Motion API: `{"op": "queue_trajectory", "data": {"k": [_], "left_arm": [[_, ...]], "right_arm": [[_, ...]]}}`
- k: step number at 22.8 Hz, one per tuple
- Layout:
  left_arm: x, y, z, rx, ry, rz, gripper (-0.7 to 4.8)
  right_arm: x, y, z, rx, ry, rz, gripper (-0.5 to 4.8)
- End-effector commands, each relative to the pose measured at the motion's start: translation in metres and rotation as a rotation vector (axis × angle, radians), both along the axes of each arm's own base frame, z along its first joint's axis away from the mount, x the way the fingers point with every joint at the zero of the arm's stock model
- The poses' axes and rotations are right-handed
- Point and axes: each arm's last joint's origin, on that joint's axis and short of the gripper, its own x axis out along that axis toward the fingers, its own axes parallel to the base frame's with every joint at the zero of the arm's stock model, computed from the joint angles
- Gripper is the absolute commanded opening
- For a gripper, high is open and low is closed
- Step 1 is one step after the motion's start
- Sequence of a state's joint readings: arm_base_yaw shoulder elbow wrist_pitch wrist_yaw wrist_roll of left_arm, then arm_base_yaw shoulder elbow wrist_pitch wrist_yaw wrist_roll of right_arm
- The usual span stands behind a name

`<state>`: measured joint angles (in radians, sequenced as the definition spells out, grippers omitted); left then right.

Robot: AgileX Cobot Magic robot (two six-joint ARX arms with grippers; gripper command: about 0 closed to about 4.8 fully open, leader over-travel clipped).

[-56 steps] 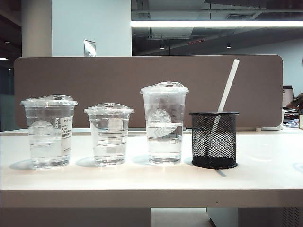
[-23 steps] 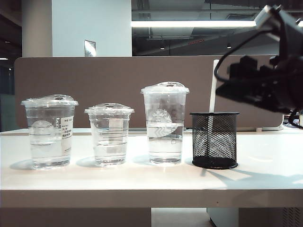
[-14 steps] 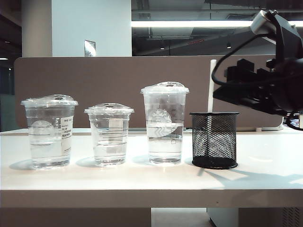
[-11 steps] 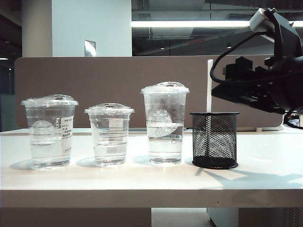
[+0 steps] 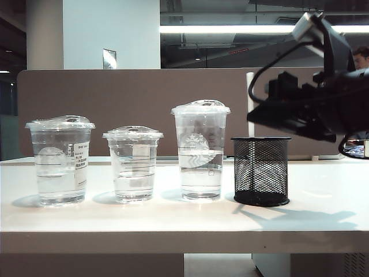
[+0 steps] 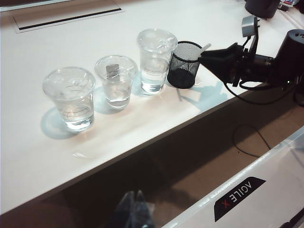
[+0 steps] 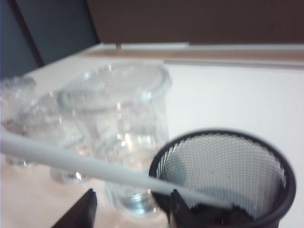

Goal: Pick up the straw and insert it into the medium coffee cup.

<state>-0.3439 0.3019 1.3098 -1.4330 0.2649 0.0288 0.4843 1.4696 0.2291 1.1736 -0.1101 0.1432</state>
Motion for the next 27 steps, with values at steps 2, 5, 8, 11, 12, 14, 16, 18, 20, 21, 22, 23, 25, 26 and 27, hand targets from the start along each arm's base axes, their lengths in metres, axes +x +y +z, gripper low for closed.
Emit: {"op": "queue_trajectory", "data": {"k": [2,5,8,11,12,14,16,18,20,21,22,23,25,26,27], "left_arm": [[0.0,0.0,0.0,-0.002,0.003,0.001,-0.04],[0.0,0.0,0.0,-0.002,0.003,0.001,-0.04],[0.0,0.0,0.0,-0.002,0.003,0.001,-0.04],[0.0,0.0,0.0,-0.002,0.003,0.001,-0.03],[0.0,0.0,0.0,-0.002,0.003,0.0,-0.03],[0.0,0.0,0.0,-0.002,0.003,0.001,-0.04],[0.0,0.0,0.0,-0.002,0.003,0.001,-0.04],[0.0,0.0,0.0,-0.002,0.003,0.001,-0.04],[0.0,0.0,0.0,-0.002,0.002,0.001,-0.04],[0.0,0.0,0.0,-0.002,0.002,0.001,-0.03],[0.0,0.0,0.0,-0.002,0.002,0.001,-0.03],[0.0,0.0,0.0,-0.002,0.002,0.001,-0.04],[0.0,0.0,0.0,-0.002,0.002,0.001,-0.03],[0.0,0.0,0.0,-0.002,0.002,0.001,-0.03],[0.0,0.0,0.0,-0.002,0.002,0.001,-0.03]], "right_arm": [[0.0,0.002,0.003,-0.011,-0.024,0.031,2.12],[0.006,0.005,0.008,-0.022,-0.053,0.03,2.11],[0.011,0.008,0.012,-0.024,-0.05,0.029,2.09],[0.015,0.01,0.015,-0.027,-0.046,0.029,1.33],[0.016,0.01,0.016,-0.027,-0.044,0.029,1.06],[0.017,0.011,0.016,-0.029,-0.042,0.029,0.8],[0.017,0.011,0.016,-0.03,-0.042,0.029,0.47],[0.017,0.011,0.016,-0.047,-0.055,0.029,0.28],[0.017,0.011,0.016,-0.073,-0.074,0.029,0.08],[0.017,0.011,0.016,-0.077,-0.077,0.028,-0.01],[0.017,0.011,0.016,-0.082,-0.082,0.027,-0.01],[0.017,0.011,0.017,-0.087,-0.086,0.023,-0.01],[0.018,0.01,0.017,-0.09,-0.09,-0.004,-0.01],[0.019,0.009,0.018,-0.09,-0.091,-0.018,-0.01],[0.02,0.01,0.019,-0.09,-0.094,-0.026,-0.01]]}}
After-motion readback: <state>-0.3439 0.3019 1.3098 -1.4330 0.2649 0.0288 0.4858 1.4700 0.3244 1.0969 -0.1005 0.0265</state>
